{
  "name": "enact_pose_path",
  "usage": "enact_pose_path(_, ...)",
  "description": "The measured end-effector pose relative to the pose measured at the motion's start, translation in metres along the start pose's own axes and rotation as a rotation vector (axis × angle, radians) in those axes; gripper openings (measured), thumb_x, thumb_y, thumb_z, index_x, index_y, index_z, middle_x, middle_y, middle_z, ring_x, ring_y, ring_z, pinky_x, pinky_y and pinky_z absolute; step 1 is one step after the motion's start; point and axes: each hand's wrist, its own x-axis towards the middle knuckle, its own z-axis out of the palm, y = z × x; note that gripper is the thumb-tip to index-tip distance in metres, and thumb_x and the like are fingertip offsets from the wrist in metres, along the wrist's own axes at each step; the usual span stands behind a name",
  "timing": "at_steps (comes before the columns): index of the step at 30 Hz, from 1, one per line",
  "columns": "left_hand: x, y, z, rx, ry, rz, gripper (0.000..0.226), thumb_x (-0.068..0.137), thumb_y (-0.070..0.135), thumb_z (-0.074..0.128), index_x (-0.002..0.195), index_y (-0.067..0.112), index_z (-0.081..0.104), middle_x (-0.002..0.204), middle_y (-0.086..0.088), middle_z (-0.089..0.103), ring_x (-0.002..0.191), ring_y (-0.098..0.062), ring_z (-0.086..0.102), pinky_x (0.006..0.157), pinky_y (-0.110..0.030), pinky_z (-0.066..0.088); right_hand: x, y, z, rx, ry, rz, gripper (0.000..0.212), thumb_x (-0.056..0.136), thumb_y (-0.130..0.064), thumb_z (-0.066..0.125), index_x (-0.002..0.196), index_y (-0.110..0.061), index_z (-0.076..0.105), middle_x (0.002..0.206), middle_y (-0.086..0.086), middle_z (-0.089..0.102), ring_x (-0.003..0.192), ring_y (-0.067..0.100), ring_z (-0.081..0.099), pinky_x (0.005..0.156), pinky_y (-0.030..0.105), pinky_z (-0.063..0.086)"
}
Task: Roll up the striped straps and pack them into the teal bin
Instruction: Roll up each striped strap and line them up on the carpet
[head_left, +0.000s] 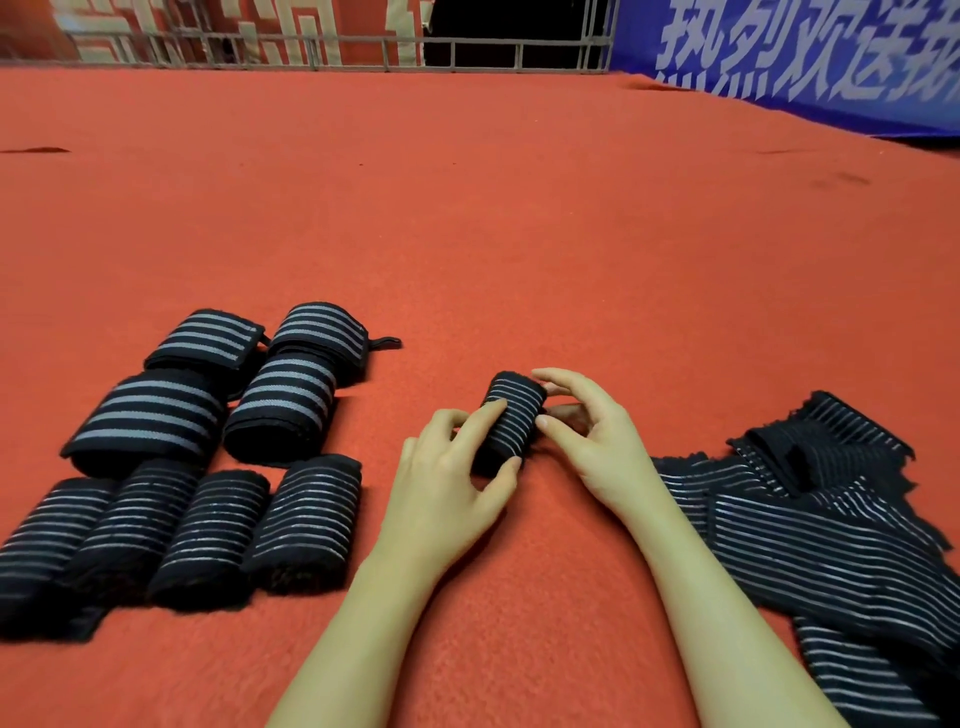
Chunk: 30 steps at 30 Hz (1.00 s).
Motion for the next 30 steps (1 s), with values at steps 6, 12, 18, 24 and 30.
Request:
enact_pose_path(6, -0.028, 0.015, -0.006, 0.207, 0.085, -0.021, 0.048, 0.079, 0.043, 0.049, 0.121, 0.019, 0.057, 0.096, -0.010, 0.061, 0.080, -0.029, 0.061, 0.068, -0.038, 0.048, -0.024, -0.004, 0.013, -0.150, -0.121, -0.043, 0.050, 0.085, -0.005, 0.066, 0.121, -0.037, 0.056, 0.124, -0.008, 0.060, 0.101, -0.004, 0.062, 0.101, 0.031, 0.045)
enact_pose_path(12, -0.063, 0.018, -0.028, 0.344, 0.142, 0.004, 0.047, 0.080, 0.043, 0.049, 0.115, 0.014, 0.061, 0.092, -0.010, 0.062, 0.077, -0.028, 0.061, 0.069, -0.037, 0.043, -0.059, -0.023, 0.027, -0.433, -0.312, -0.023, 0.050, 0.093, -0.034, 0.056, 0.134, -0.052, 0.032, 0.145, -0.017, 0.044, 0.126, -0.019, 0.031, 0.111, 0.030, 0.012)
enact_pose_path(18, -0.080, 0.012, -0.054, 0.571, 0.101, -0.067, 0.050, 0.080, 0.044, 0.047, 0.111, 0.010, 0.067, 0.104, -0.013, 0.067, 0.091, -0.033, 0.059, 0.080, -0.041, 0.032, -0.075, -0.048, 0.056, -0.568, -0.350, -0.035, 0.051, 0.101, -0.028, 0.044, 0.146, -0.043, 0.027, 0.146, -0.021, 0.040, 0.135, -0.003, 0.031, 0.107, 0.032, 0.004)
enact_pose_path(24, -0.096, 0.008, -0.070, 0.576, -0.063, -0.111, 0.054, 0.080, 0.039, 0.040, 0.115, 0.007, 0.067, 0.119, -0.013, 0.065, 0.108, -0.032, 0.060, 0.093, -0.043, 0.031, -0.089, -0.051, 0.070, -0.635, -0.360, -0.022, 0.056, 0.099, -0.028, 0.045, 0.147, -0.046, 0.021, 0.144, -0.020, 0.042, 0.136, 0.001, 0.029, 0.095, 0.029, 0.007)
enact_pose_path(30, -0.098, 0.020, -0.082, 0.506, -0.018, -0.032, 0.049, 0.080, 0.035, 0.041, 0.113, 0.010, 0.067, 0.119, -0.011, 0.065, 0.111, -0.030, 0.059, 0.095, -0.041, 0.031, -0.105, -0.059, 0.053, -0.717, -0.259, -0.057, 0.051, 0.099, -0.029, 0.046, 0.146, -0.039, 0.031, 0.145, -0.018, 0.039, 0.132, 0.005, 0.031, 0.094, 0.027, 0.009)
